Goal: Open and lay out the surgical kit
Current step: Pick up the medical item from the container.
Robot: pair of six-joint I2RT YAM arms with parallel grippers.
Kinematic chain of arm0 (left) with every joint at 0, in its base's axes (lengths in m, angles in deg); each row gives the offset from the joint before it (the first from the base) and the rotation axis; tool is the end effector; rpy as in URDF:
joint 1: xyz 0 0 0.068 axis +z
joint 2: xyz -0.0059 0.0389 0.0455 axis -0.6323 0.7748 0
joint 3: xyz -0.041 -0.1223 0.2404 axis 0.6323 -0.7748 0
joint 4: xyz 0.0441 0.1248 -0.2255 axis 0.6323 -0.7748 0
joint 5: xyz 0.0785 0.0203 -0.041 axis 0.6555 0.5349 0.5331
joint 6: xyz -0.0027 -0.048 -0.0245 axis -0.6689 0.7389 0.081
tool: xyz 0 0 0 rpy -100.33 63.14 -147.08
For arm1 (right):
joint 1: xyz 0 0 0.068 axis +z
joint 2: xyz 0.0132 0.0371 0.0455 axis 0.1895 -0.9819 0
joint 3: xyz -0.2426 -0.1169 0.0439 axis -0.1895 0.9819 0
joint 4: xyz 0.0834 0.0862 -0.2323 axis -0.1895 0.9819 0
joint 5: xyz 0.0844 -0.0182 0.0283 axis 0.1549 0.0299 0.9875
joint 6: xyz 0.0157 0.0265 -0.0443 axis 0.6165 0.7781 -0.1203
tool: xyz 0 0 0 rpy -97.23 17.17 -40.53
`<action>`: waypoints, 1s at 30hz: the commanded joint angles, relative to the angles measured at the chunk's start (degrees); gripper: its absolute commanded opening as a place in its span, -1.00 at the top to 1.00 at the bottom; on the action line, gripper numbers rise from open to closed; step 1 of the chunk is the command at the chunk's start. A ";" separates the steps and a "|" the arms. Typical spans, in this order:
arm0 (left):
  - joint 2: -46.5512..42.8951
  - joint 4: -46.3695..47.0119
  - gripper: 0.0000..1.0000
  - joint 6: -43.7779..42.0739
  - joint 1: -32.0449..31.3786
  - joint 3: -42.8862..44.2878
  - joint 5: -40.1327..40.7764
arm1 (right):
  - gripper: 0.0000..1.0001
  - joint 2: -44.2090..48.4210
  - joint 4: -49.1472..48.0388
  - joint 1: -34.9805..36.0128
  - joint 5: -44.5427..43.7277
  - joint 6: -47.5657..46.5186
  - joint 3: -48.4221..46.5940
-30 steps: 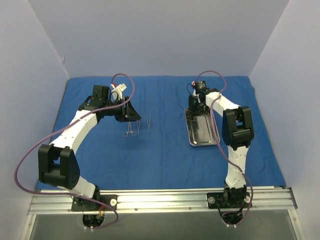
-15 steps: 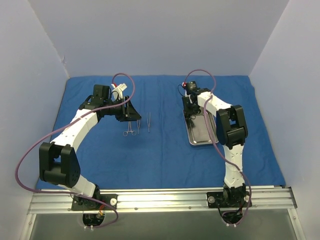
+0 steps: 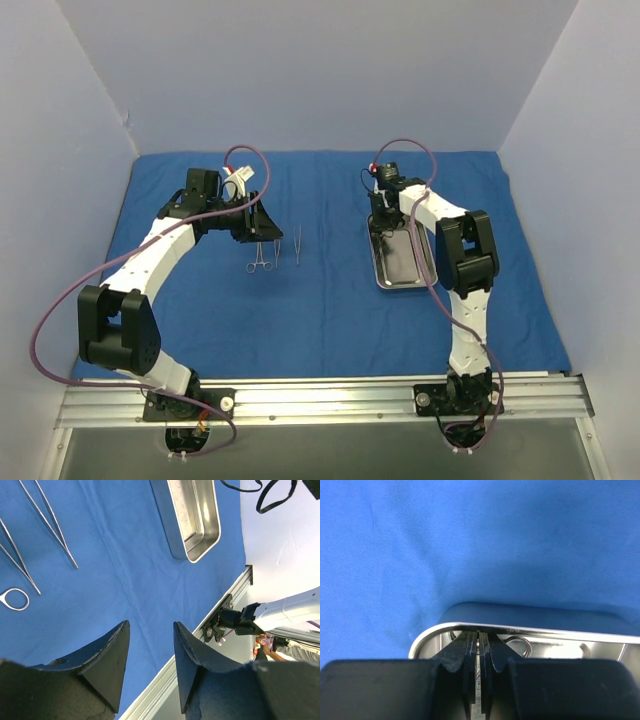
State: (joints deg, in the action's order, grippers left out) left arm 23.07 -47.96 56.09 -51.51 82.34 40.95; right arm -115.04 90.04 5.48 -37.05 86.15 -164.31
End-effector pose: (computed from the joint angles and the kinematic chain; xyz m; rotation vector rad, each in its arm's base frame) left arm 0.3213 -0.0952 0.2870 0.1163 2.4172 -1.2092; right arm 0.4605 0.1378 0.1699 -0.2152 2.4461 0.2549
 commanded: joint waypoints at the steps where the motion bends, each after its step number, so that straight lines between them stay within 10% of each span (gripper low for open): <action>1: -0.33 -0.47 0.02 -1.53 -0.10 3.29 -0.92 | 1.00 1.91 1.32 -1.02 -1.61 -0.79 4.63; 20: -0.60 5.94 -0.05 1.54 -0.98 3.02 -3.38 | 1.00 21.86 7.29 -3.40 1.00 3.07 2.45; 30: 0.81 18.52 -0.09 9.11 -5.81 0.56 -9.10 | 1.00 26.00 5.02 6.53 10.77 13.17 -2.04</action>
State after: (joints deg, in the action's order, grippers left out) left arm 23.20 -35.42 62.63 -56.23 83.00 34.66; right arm -92.04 95.79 9.37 -30.38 93.98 -164.03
